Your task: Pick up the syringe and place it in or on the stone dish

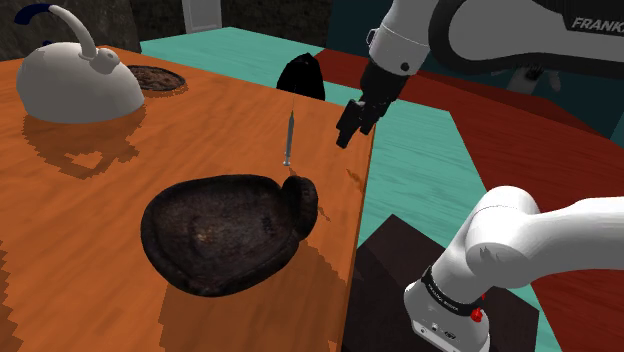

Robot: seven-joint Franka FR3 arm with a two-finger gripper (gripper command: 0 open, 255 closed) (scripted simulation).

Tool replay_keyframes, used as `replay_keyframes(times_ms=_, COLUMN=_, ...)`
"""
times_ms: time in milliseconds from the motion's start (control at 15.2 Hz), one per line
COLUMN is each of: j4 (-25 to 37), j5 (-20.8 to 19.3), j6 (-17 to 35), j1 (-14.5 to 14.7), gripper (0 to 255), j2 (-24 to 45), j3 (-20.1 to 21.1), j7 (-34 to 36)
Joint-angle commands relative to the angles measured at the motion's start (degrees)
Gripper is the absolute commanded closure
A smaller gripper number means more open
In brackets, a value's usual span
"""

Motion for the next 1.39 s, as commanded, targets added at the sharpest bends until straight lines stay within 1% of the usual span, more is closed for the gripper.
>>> replay_keyframes(times_ms=0, j4=-0.3, j5=1.4, j6=3.2, j1=1.0, gripper=0, j2=0.0, j3=3.1, j7=2.8)
replay_keyframes(times_ms=330, j4=0.8, j5=3.4, j6=10.7, j1=2.2, gripper=0, j2=1.4, j3=10.5, j7=9.1)
replay_keyframes(times_ms=594, j4=2.8, j5=3.7, j6=16.6, j1=2.0, gripper=0, j2=3.5, j3=16.8, j7=14.3)
replay_keyframes(times_ms=660, j4=2.9, j5=3.6, j6=16.8, j1=1.9, gripper=0, j2=3.5, j3=17.0, j7=14.5)
replay_keyframes(times_ms=1122, j4=-0.5, j5=3.8, j6=23.3, j1=1.0, gripper=0, j2=6.6, j3=18.6, j7=14.7)
replay_keyframes(times_ms=1320, j4=-0.5, j5=3.8, j6=23.3, j1=1.0, gripper=0, j2=6.6, j3=18.6, j7=14.7)
